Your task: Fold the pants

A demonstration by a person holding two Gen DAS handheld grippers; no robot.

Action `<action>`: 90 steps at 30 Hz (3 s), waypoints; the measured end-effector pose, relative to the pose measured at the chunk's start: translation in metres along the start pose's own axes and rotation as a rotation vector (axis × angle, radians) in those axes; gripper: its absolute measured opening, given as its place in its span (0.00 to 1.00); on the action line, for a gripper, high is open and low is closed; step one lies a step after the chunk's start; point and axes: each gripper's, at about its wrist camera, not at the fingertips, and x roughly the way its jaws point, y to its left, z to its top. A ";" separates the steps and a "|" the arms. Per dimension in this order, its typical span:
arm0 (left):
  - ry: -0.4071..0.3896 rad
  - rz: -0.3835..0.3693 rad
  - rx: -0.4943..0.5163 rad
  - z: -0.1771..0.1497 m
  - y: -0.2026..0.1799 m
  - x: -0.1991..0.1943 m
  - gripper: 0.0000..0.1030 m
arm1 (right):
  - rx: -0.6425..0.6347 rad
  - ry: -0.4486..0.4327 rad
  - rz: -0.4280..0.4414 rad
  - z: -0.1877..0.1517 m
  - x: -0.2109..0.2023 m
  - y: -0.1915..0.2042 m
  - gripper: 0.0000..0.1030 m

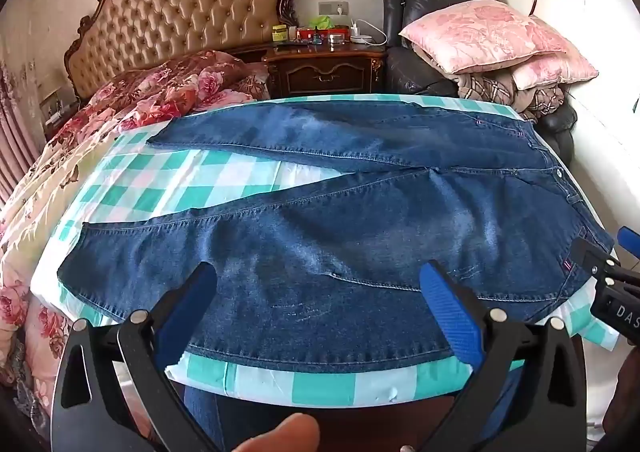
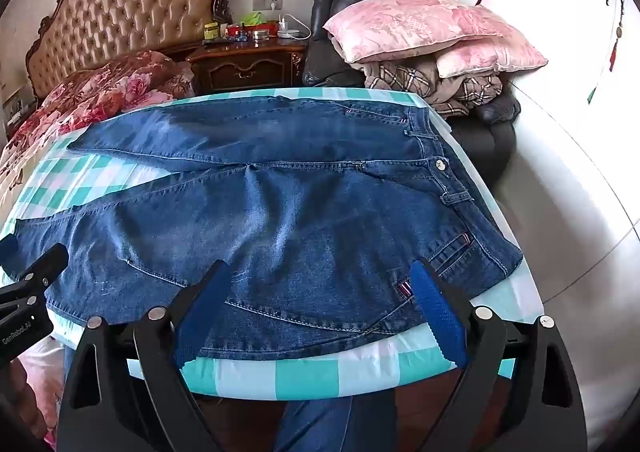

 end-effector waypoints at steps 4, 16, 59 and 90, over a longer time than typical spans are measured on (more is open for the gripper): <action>0.000 0.005 0.005 0.000 -0.001 0.000 0.99 | 0.007 0.001 0.004 0.000 0.000 -0.001 0.85; 0.001 0.002 -0.005 -0.001 -0.003 0.002 0.99 | 0.014 0.004 0.006 0.002 0.006 -0.002 0.85; 0.007 -0.009 -0.001 0.002 -0.002 0.001 0.99 | 0.015 -0.002 0.011 0.003 0.001 0.000 0.85; 0.009 -0.009 -0.004 0.003 -0.002 0.002 0.99 | 0.013 -0.005 0.012 0.003 0.001 0.000 0.85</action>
